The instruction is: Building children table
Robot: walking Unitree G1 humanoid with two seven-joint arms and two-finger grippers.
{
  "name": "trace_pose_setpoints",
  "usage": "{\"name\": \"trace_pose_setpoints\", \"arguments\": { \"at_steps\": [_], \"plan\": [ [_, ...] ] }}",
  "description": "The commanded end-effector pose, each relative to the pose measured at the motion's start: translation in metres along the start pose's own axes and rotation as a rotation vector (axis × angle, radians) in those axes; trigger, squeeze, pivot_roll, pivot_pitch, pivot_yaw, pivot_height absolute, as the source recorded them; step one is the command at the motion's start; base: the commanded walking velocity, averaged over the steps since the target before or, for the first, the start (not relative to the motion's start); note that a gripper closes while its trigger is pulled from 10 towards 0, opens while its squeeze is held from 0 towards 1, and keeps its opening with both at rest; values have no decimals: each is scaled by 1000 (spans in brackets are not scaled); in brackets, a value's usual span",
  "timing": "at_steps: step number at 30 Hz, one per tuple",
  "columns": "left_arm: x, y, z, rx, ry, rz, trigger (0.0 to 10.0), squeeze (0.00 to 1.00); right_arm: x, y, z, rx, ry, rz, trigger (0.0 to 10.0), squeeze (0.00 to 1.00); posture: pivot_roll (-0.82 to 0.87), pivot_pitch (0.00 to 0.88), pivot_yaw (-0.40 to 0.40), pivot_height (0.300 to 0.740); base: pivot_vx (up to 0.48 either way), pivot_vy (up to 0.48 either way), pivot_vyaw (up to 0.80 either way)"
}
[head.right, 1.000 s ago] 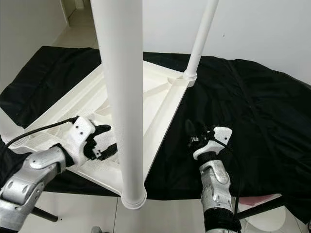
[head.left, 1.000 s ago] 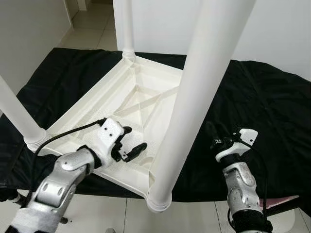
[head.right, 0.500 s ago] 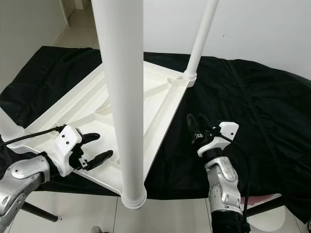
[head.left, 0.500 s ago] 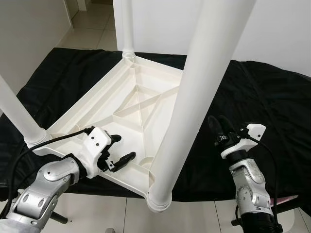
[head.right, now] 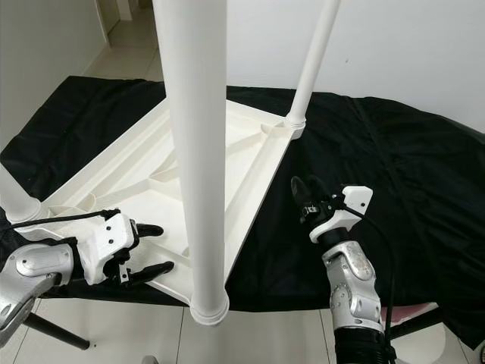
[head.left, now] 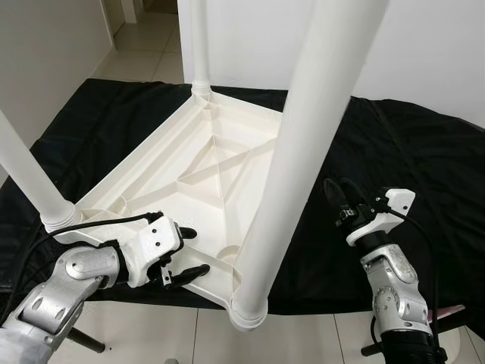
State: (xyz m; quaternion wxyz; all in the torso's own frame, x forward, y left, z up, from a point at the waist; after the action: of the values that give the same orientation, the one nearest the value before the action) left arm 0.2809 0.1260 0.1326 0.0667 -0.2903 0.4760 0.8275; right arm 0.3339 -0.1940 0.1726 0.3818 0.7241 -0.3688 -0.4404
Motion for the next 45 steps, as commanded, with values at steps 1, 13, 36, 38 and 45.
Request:
{"name": "trace_pose_setpoints", "arguments": {
  "at_steps": [1, 13, 36, 38, 45],
  "plan": [
    [12, -18, -4, -78, -46, 16, 10000, 0, -1, 0, 1, -10, 2, 6, 10000, 0, 88, 66, -36, 740, 0, 0, 0],
    [-47, -32, -33, -169, 297, 94, 10000, 0, -5, 3, -3, -7, -3, 16, 10000, 0, 76, 67, -30, 740, 0, 0, 0],
    [-91, 0, -87, -110, 452, 139, 10000, 0, 21, 17, 7, 67, -202, 31, 10000, 0, 40, 80, -1, 740, 0, 0, 0],
    [-89, 10, -93, -58, 451, 181, 10000, 0, 23, 15, 9, 59, -208, 28, 10000, 0, 38, 83, -1, 740, 0, 0, 0],
    [-74, 30, -96, 100, 364, 226, 10000, 0, 18, 1, 19, 1, -191, 61, 10000, 0, 38, 85, -1, 740, 0, 0, 0]
  ]
}}
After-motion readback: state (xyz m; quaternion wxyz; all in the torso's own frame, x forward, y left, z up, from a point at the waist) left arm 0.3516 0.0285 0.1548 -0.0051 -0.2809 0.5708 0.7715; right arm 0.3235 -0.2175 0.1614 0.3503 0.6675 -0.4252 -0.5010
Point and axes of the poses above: a point about 5 cm out from each wrist's last joint towards the gripper, its own z axis pointing back from the gripper into the wrist, its own y axis along the axis of the wrist's last joint, x = y × z, the point moved 4 cm from there along -z, pointing out of the wrist towards the gripper, and after that the axes turned 12 degrees about -z, right-handed, at the moved point
